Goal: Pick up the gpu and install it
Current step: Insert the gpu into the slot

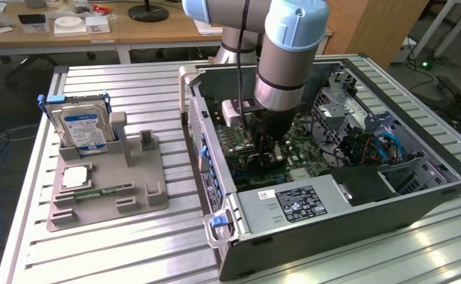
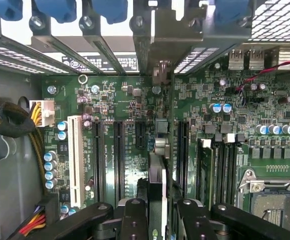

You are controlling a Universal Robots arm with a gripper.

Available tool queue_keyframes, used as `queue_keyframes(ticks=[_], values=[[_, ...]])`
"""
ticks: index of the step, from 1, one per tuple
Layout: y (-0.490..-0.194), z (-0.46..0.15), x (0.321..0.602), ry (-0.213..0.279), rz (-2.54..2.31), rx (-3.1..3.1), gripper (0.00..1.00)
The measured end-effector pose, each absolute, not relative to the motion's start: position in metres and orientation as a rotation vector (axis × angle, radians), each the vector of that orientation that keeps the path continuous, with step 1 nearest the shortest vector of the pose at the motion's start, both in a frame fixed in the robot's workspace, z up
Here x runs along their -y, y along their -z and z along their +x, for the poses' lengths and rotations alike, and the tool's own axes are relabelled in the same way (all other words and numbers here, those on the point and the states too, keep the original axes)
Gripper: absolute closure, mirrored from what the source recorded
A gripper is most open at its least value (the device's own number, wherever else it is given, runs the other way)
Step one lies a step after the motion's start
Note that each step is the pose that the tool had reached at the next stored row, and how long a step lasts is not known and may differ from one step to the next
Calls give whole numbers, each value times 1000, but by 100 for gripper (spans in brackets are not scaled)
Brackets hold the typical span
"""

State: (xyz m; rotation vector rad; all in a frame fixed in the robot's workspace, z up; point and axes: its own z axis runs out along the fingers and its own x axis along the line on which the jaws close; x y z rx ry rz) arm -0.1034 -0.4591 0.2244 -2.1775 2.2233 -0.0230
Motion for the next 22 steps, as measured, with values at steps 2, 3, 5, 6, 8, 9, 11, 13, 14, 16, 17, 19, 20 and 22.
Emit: queue_keyframes(ticks=[2,3,5,6,8,9,11,13,14,16,17,19,20,22], values=[[-224,-103,459,22,-2177,-2223,73],[-224,-103,459,22,-2177,-2222,73],[-224,-103,459,22,-2177,-2222,73],[-224,-103,459,21,-2176,-2222,73],[-223,-104,459,20,-2174,-2221,72],[-225,-103,459,22,-2176,-2222,66],[-229,-103,459,21,-2176,-2221,66],[-236,-103,459,23,-2175,-2221,66],[-239,-103,459,24,-2175,-2220,66],[-247,-104,459,26,-2174,-2219,66],[-252,-104,459,26,-2174,-2219,66],[-260,-104,459,27,-2173,-2219,66],[-264,-104,459,27,-2173,-2219,66],[-268,-104,459,27,-2173,-2219,66]])
